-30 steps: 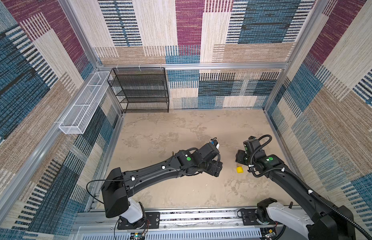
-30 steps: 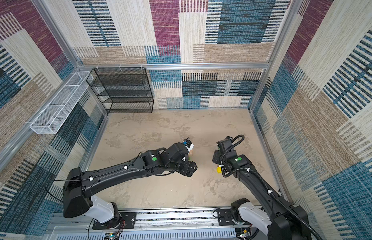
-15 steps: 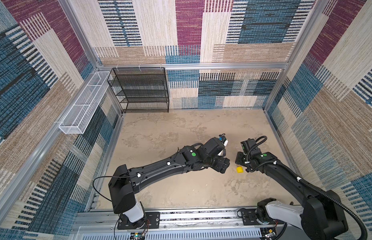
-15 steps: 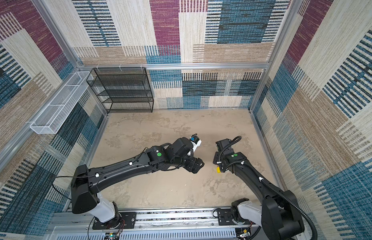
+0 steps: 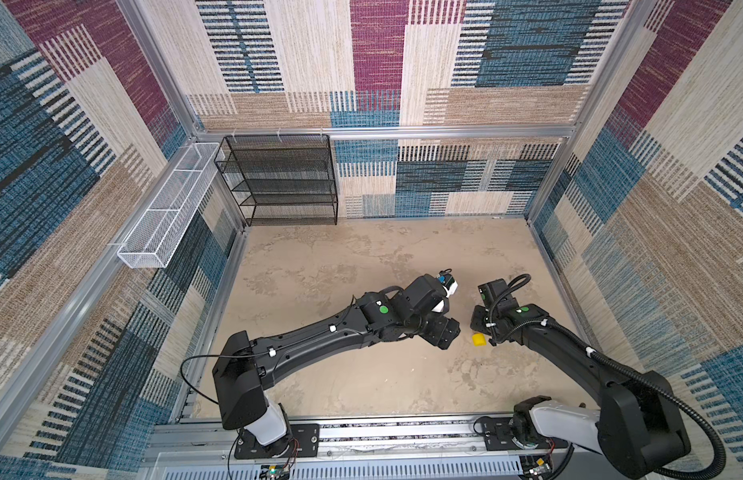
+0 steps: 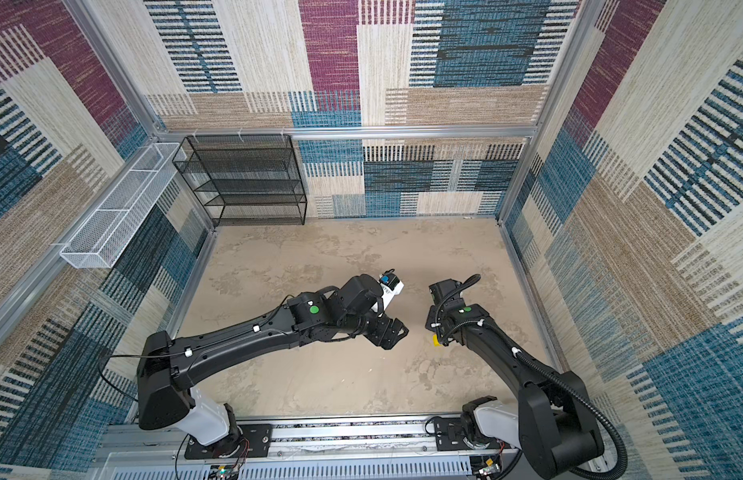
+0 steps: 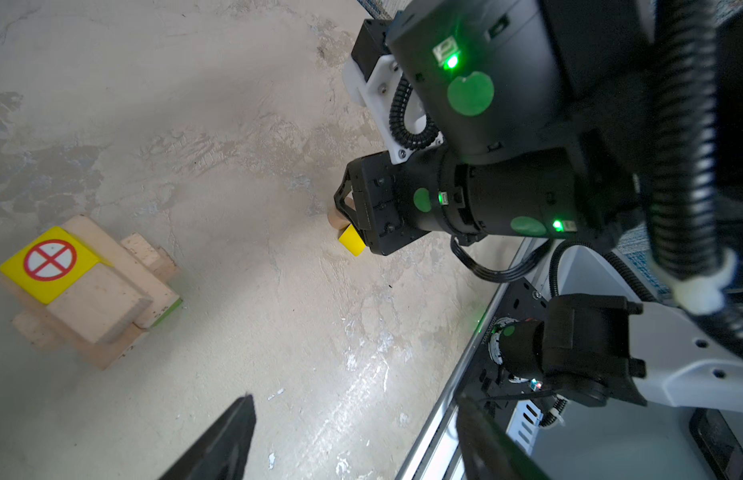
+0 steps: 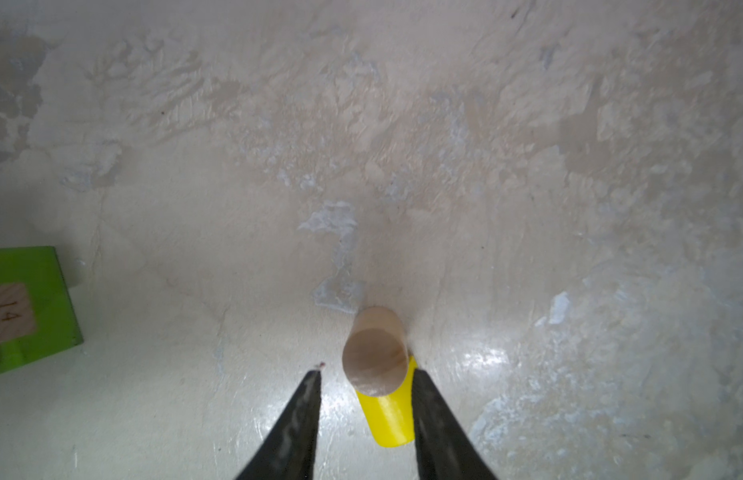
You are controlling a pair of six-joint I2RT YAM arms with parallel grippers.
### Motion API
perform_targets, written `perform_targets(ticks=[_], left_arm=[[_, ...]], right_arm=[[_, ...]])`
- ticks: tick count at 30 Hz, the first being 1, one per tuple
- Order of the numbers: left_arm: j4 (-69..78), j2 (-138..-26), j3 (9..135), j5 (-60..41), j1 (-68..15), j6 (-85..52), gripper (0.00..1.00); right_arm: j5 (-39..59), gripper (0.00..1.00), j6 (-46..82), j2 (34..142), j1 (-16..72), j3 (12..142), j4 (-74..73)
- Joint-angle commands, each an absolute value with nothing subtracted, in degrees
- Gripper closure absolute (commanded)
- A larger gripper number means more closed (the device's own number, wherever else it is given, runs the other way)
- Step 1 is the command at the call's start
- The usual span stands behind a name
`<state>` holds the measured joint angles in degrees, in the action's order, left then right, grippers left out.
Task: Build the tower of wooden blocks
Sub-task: 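Lower the right gripper around the wooden cylinder and close on it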
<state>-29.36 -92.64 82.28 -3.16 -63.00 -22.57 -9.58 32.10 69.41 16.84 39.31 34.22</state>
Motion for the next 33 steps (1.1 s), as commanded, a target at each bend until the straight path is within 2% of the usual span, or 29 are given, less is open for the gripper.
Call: perform_targets(ticks=[1,10,14,16,33], left_arm=[[-28.7,-92.2,82.1,-2.6,-62.9,-21.2,0.20],[-28.2,-92.8,82.8,-2.7,-62.9,-21.4,0.19],[-28.2,-92.6,82.7,-2.4,-63.0,-21.4,0.19],[-28.1,-92.6,82.5,-2.4,-62.9,-21.4,0.19],[-28.4,-92.0,82.1,-1.2,-62.8,-21.3,0.19]], right_arm=[[-10.2,0.60,33.1,69.5,16.8,38.9,31.4],[-11.1,0.59,32.4,71.5,16.9,38.7,31.1],[-11.4,0.52,32.5,72.0,16.8,38.6,31.1],[-11.5,0.52,32.5,72.7,16.8,38.6,31.0],[-10.0,0.59,31.4,74.5,16.8,38.6,30.1]])
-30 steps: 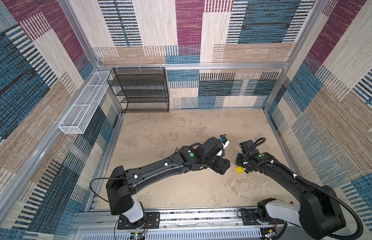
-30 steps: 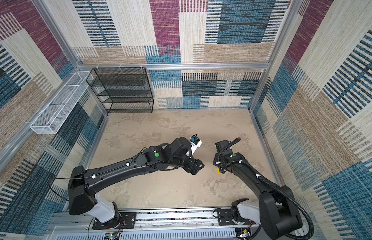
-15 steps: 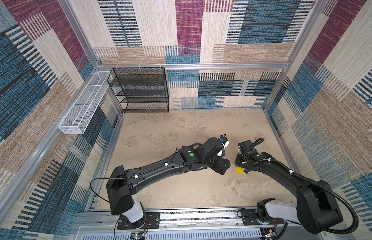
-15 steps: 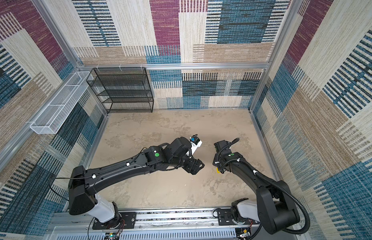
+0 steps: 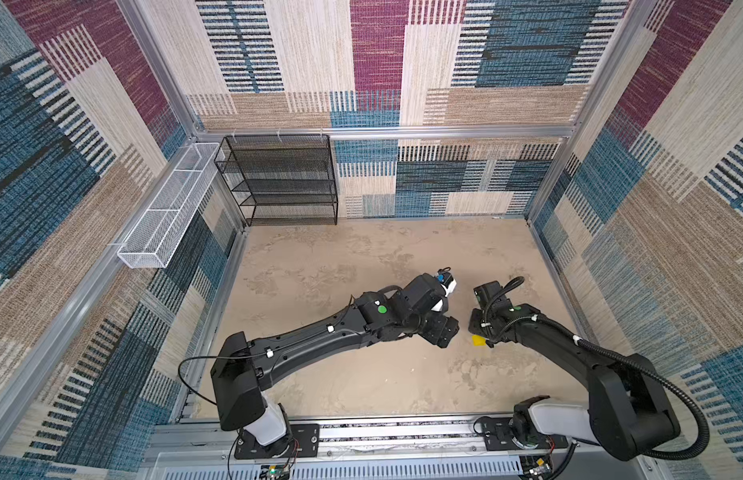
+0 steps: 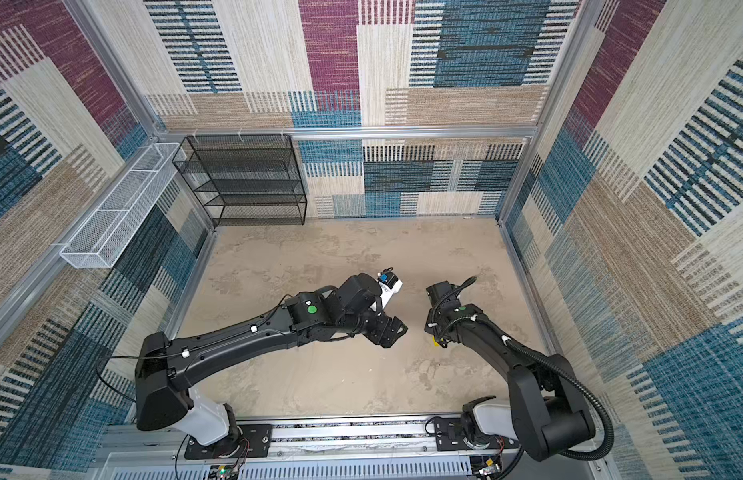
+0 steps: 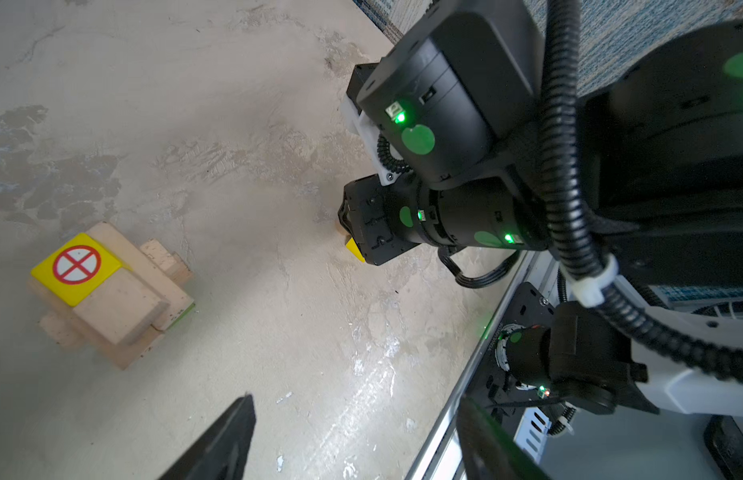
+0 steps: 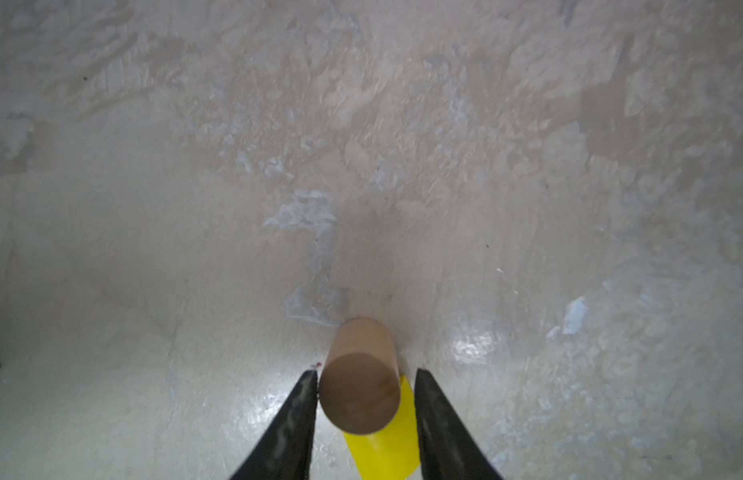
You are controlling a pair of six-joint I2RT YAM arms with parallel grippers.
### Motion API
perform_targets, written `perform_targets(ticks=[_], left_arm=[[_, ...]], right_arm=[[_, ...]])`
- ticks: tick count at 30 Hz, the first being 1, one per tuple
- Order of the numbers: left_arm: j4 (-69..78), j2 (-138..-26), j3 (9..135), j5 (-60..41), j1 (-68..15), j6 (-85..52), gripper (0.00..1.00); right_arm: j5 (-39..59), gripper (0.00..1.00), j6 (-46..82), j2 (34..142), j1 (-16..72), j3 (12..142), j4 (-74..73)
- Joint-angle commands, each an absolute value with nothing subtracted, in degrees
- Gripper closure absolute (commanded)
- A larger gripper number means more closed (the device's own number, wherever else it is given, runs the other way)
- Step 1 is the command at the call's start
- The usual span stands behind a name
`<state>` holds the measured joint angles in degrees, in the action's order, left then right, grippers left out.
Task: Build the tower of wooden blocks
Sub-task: 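Lower the right gripper around the wooden cylinder and close on it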
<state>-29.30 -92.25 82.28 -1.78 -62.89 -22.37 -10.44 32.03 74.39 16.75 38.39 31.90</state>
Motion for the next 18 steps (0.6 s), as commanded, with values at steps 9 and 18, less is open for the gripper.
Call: perform_targets(ticks=[9,18], left_arm=[[-28.4,-92.7,82.8,-1.4,-62.8,-21.2,0.19],[-28.8,-92.2,82.6,-0.7,-62.9,-21.4,0.19]], right_arm=[[-9.2,0.62,30.5,75.1,16.7,38.7,29.8],[-9.3,0.67,30.1,75.4,16.7,38.9,29.9]])
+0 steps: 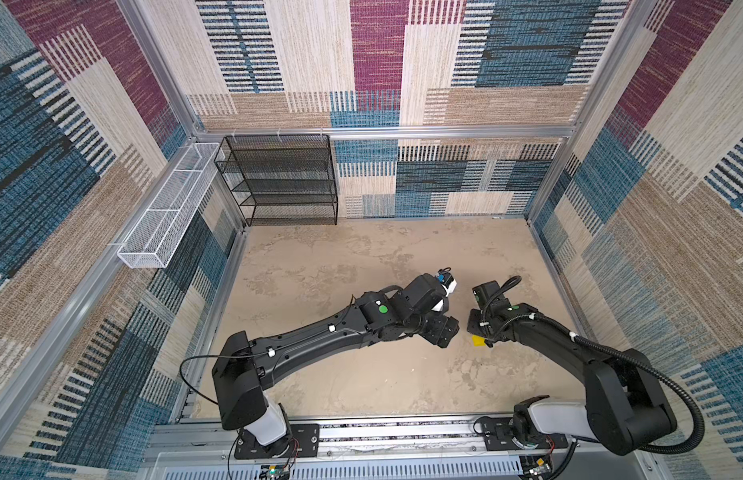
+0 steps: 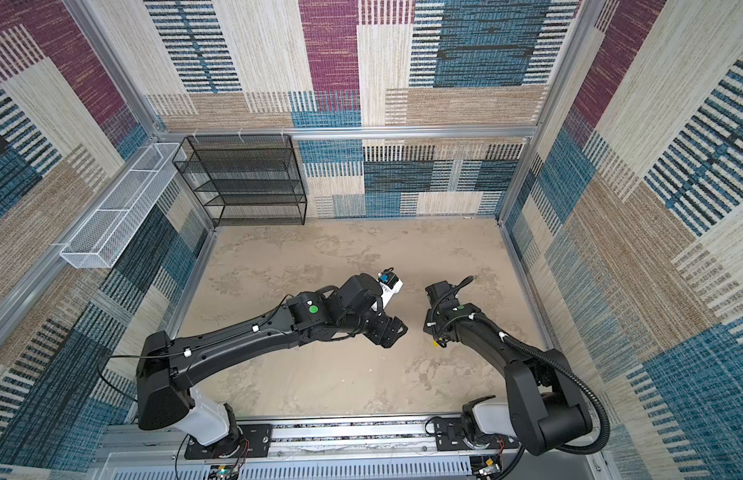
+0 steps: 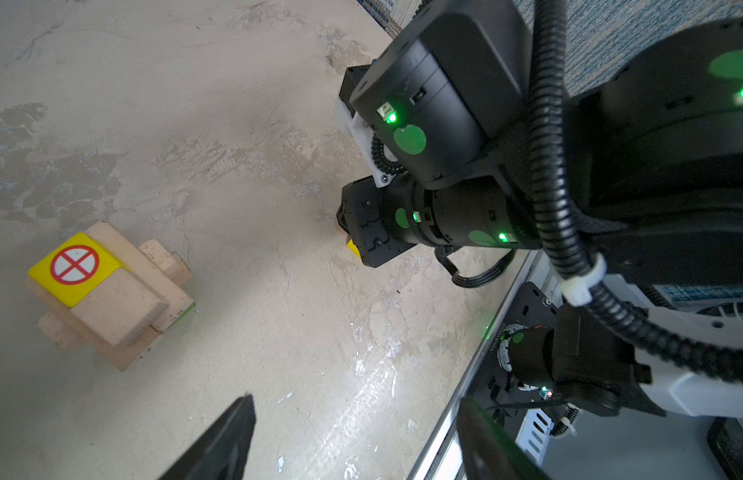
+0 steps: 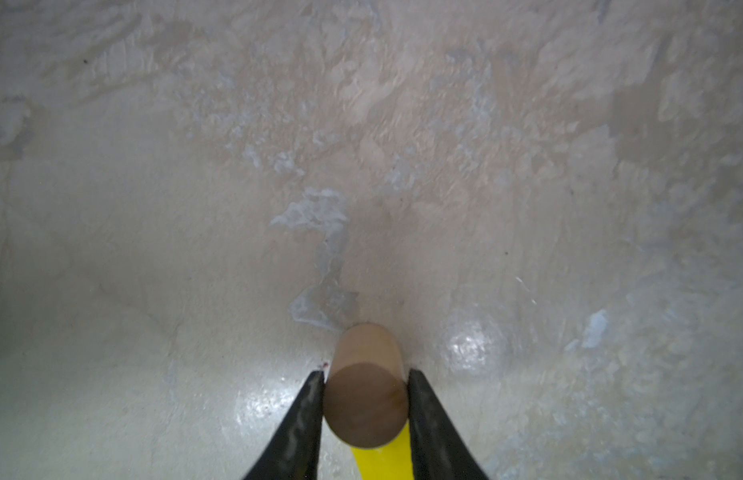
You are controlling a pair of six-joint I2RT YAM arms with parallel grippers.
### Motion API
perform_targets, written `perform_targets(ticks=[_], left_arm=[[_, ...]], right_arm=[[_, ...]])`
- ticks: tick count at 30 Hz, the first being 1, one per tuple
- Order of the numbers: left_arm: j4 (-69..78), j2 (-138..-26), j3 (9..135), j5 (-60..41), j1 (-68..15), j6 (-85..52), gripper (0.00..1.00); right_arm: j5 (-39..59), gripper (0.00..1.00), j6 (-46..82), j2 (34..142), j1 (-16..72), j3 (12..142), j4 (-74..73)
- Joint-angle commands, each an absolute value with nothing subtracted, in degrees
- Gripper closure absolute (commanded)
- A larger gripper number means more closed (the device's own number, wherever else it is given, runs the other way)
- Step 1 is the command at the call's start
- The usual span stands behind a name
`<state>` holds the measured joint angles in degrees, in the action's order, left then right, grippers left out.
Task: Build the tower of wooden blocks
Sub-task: 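Lower the right gripper around the wooden cylinder and close on it, then lift the wooden cylinder off the yellow block with the right gripper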
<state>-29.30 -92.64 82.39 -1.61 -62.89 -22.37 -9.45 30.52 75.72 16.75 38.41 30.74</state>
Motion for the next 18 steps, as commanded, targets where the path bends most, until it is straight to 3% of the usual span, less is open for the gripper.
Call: perform_targets(ticks=[1,10,18], left_arm=[[-28.8,-92.1,82.6,-0.6,-62.8,-21.4,0.19],[-29.0,-91.4,82.4,-0.4,-62.8,-21.5,0.19],[-29.6,-91.0,82.7,0.0,-62.6,-21.2,0.19]], right_arm=[[-9.3,0.67,30.1,75.3,16.8,38.9,30.0],[-9.5,0.77,29.1,75.0,16.8,39.3,30.3],[-10.8,0.99,27.7,73.7,16.7,40.1,30.8]])
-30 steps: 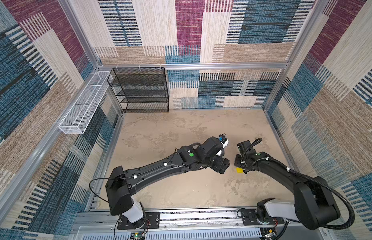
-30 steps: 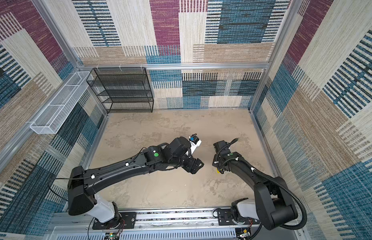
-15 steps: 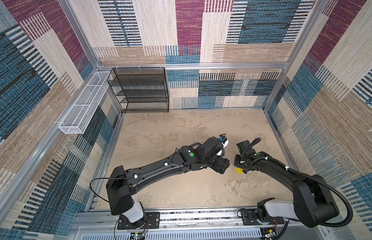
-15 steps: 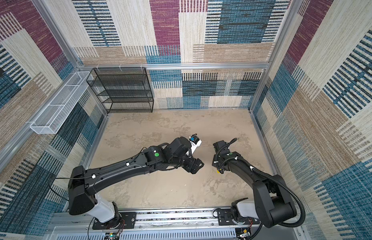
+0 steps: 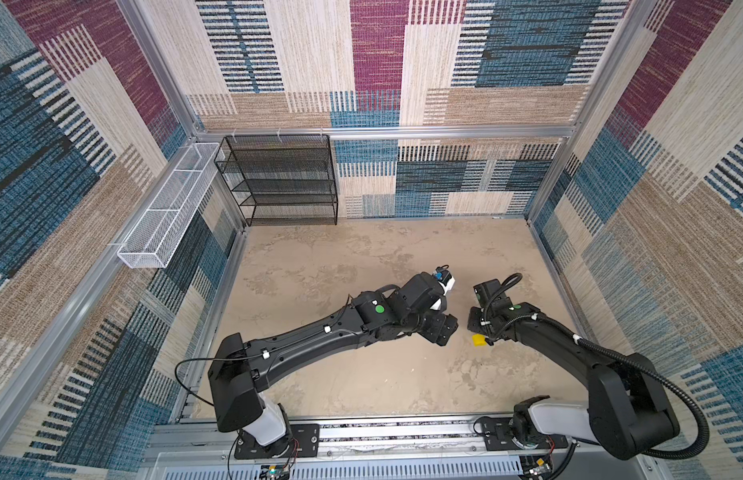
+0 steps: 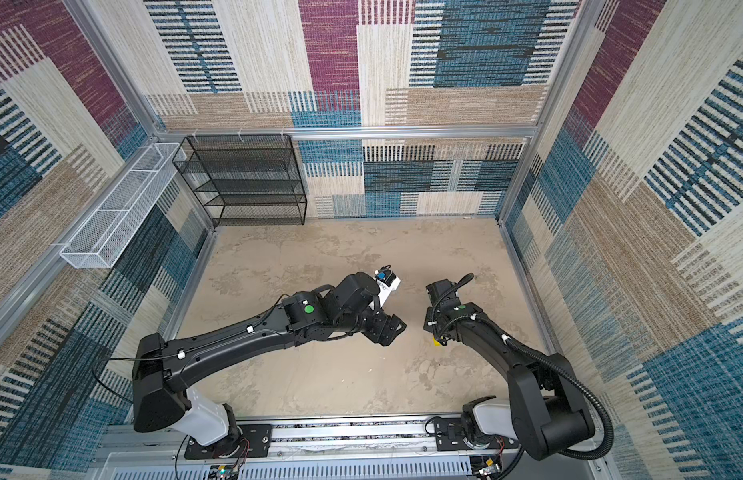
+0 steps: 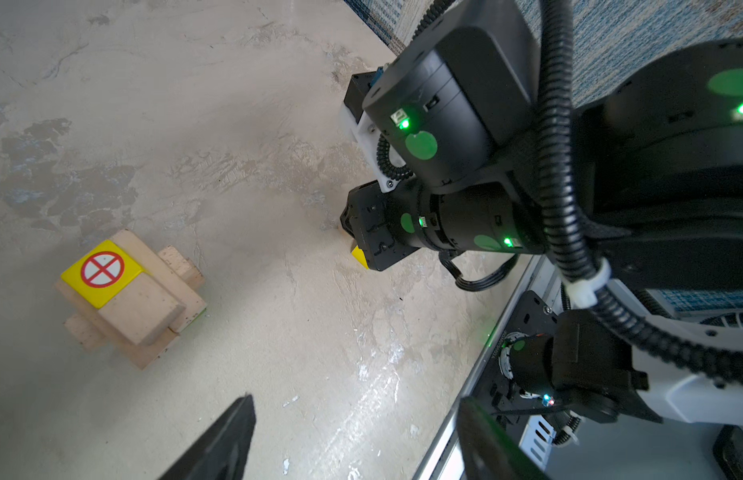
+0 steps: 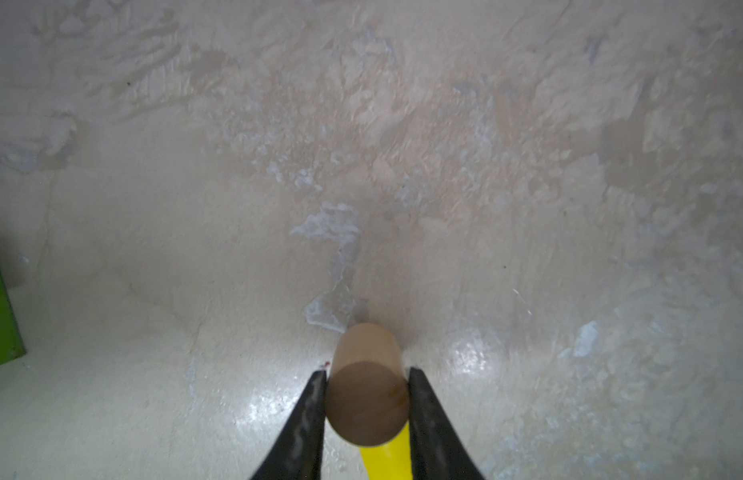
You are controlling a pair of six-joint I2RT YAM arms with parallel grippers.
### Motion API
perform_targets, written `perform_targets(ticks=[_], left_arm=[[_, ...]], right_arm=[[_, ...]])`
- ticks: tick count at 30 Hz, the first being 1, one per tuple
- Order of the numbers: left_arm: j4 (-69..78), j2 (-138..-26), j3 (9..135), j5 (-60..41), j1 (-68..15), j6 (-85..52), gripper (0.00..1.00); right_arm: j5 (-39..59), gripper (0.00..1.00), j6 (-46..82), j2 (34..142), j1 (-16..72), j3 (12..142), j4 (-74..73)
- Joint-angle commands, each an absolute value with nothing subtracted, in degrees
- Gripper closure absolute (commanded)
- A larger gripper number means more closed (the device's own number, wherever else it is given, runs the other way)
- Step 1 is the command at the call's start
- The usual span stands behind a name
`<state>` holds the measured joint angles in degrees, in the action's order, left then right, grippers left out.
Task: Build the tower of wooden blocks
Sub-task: 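Lift the wooden cylinder off the yellow block with the right gripper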
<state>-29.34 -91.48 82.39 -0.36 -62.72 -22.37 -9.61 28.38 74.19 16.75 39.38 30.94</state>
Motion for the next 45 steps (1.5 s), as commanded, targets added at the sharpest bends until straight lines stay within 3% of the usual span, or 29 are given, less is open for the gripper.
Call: perform_targets(ticks=[1,45], left_arm=[[-29.6,-91.0,82.6,0.0,-62.4,-21.3,0.19],[-24.9,-85.7,74.1,-1.4,-55.0,-24.3,0.20]], right_arm=[[-11.1,1.00,27.5,73.4,16.8,40.1,30.9],[-10.9,1.00,27.6,67.7,16.9,50.1,39.2]])
